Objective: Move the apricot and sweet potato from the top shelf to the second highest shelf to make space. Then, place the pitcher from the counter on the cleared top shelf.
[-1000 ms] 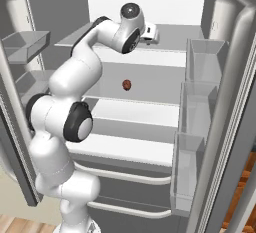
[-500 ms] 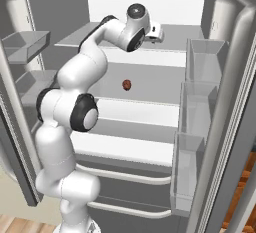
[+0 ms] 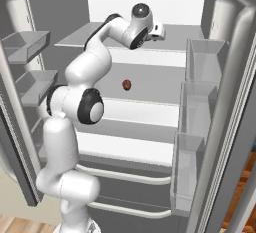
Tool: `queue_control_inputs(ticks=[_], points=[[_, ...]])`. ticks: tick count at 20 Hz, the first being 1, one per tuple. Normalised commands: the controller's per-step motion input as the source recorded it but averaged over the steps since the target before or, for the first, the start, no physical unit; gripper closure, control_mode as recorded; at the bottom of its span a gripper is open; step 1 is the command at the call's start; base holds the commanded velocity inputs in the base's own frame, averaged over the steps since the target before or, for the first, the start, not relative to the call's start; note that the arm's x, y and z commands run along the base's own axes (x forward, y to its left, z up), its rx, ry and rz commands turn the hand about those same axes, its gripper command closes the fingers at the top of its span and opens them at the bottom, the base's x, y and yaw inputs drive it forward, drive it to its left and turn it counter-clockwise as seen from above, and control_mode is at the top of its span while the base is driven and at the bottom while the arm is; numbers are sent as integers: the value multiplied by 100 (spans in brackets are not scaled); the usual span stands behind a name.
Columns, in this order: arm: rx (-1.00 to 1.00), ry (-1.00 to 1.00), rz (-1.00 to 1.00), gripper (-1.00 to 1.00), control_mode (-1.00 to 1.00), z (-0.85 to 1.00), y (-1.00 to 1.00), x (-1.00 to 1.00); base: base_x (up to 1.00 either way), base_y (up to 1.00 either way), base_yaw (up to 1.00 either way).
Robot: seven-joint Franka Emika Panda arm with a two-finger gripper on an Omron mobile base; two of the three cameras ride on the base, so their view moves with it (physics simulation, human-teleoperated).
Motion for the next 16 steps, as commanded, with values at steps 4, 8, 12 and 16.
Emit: queue_control_inputs(ticks=[4,8,12,16], points=[[0,0,4,100,-100,-4,0,37,0,0,0],[-1,0,2,100,-100,-18,0,15,0,0,0],[-6,0,0,100,-100,-46,-1,-3,0,0,0],[-9,-9,0,100,-100,-89,-1,-17,0,0,0]])
